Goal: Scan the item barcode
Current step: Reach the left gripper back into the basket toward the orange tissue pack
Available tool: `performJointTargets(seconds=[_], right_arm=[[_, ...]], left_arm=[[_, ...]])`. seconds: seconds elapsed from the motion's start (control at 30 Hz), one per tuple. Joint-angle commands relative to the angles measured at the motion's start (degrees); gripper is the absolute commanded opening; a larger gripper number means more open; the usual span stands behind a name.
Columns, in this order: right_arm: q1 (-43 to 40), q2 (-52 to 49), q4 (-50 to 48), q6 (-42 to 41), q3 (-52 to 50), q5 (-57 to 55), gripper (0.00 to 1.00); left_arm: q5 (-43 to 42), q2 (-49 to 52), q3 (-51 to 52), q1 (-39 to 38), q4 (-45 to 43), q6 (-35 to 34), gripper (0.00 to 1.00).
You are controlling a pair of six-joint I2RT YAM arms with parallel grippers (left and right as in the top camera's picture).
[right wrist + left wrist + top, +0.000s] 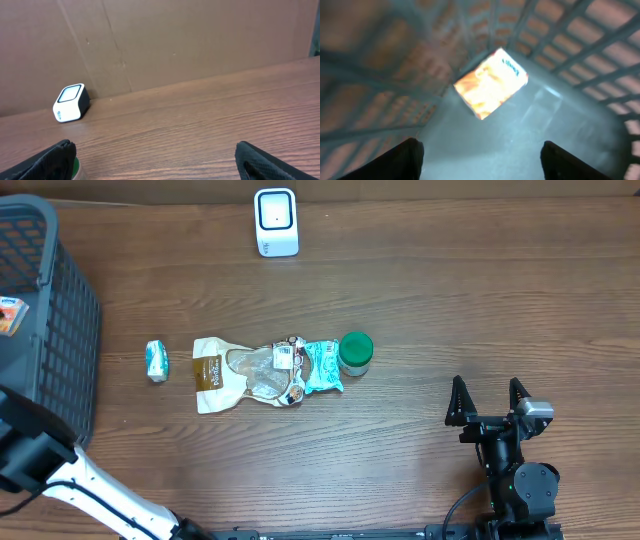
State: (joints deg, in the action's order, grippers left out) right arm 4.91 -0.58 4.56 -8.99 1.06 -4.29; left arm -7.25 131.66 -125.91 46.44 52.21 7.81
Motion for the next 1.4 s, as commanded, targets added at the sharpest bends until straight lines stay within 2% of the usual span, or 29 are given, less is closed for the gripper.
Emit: performJointTargets(seconds=[0.0, 0.23, 0.43, 0.67, 0.8, 1.0, 1.1, 1.13, 1.2, 1.27, 1.33, 1.37], right_arm=[[-0.2, 0.4, -0.2, 0.1, -0.6, -0.1, 1.00], [-0.2, 0.4, -0.2, 0.1, -0.6, -0.1, 1.00], [-0.2, 0.4, -0.2, 0.1, -0.6, -0.1, 1.00], [-0.2, 0.4, -0.2, 0.1, -0.6, -0.1, 1.00], [-0.2, 0.4, -0.2, 0.1, -0.6, -0.1, 1.00], [-0.2, 0.4, -0.2, 0.1, -0.6, -0.1, 1.00], [-0.2, 0.4, -0.2, 0.1, -0.6, -0.1, 1.00], [-0.2, 0.4, -0.2, 0.1, -0.6, -0.1, 1.00], [-0.2, 0.4, -0.2, 0.1, -0.6, -0.1, 1.00], [-0.2, 0.4, -0.2, 0.1, -0.6, -0.1, 1.00], [-0.2, 0.4, -0.2, 0.1, -0.6, -0.1, 1.00], [-0.2, 0.4, -0.2, 0.1, -0.6, -0.1, 1.00]], left_arm=[[-0.8, 3.3, 0.2, -2.1, -0.9, 7.7, 0.77], [14.4, 7.1, 0.2, -6.3, -5.8, 7.7, 0.77], [22.4, 10.2, 0.2, -8.2, -8.9, 7.6, 0.76], [20.6, 11.1, 0.2, -8.1, -10.8, 7.6, 0.74], [19.0, 11.7, 0.5, -8.1, -10.4, 7.6, 0.66], [15.8, 12.5, 0.9, -8.0, -10.5, 7.6, 0.68], [13.5, 12.4, 0.9, -7.8, -10.0, 7.4, 0.65], [13.2, 12.4, 0.9, -7.8, -9.6, 7.4, 0.62], [13.1, 12.4, 0.9, -7.8, -8.1, 7.4, 0.49], [13.2, 12.3, 0.9, -7.8, -6.7, 7.4, 0.34], [13.1, 11.8, 0.8, -7.8, -4.8, 7.4, 0.13], [13.2, 11.3, 0.6, -7.8, -3.9, 7.1, 0.08]])
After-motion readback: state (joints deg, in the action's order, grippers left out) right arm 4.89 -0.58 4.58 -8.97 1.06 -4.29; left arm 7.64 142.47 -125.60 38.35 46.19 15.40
